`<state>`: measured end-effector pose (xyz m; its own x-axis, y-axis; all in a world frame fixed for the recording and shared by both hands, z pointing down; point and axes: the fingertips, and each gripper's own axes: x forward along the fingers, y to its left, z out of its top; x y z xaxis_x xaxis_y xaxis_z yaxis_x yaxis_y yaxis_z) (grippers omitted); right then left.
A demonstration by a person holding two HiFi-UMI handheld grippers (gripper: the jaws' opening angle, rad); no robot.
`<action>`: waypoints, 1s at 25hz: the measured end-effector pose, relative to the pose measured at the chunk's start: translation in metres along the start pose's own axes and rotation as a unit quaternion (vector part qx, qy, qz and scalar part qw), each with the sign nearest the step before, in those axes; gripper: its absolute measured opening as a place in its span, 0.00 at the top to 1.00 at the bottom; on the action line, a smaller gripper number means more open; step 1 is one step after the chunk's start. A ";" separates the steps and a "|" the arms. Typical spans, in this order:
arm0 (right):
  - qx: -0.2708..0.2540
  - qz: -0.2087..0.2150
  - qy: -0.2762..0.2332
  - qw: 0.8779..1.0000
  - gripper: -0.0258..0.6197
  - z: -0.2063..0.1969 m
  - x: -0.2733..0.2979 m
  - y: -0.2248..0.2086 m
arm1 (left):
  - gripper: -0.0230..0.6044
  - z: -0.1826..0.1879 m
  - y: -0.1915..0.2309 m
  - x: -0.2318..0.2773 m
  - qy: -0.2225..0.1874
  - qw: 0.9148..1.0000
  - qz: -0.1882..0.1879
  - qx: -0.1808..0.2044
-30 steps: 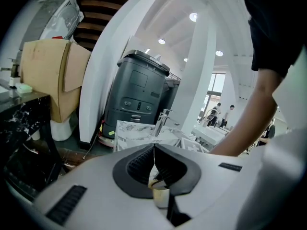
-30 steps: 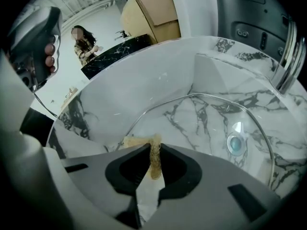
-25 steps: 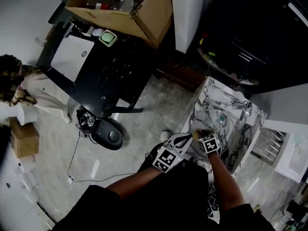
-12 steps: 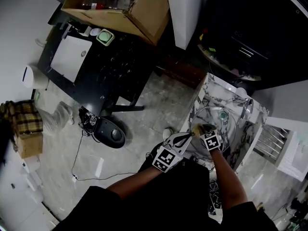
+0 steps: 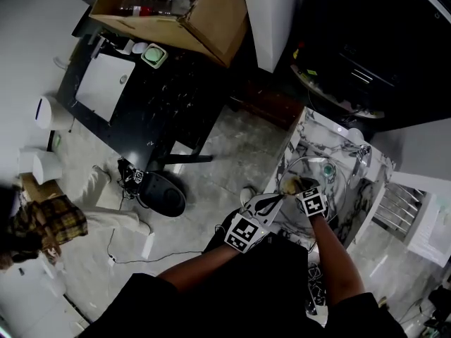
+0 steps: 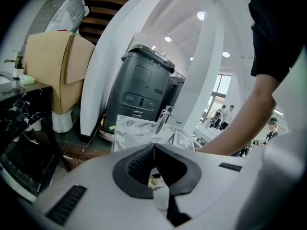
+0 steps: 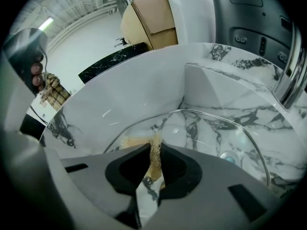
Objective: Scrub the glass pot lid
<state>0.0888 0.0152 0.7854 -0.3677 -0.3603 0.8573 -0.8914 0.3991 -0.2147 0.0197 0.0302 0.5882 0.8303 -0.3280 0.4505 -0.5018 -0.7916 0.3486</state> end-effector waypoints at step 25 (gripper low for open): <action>-0.004 -0.006 -0.028 1.000 0.87 0.010 0.000 -0.019 | 0.94 -0.007 -0.002 0.008 0.006 1.000 0.024 -0.019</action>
<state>0.1031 -0.0007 0.7852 -0.3714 -0.4113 0.8324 -0.8936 0.4017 -0.2002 0.0256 0.0327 0.5974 0.8020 -0.3599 0.4767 -0.5507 -0.7546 0.3567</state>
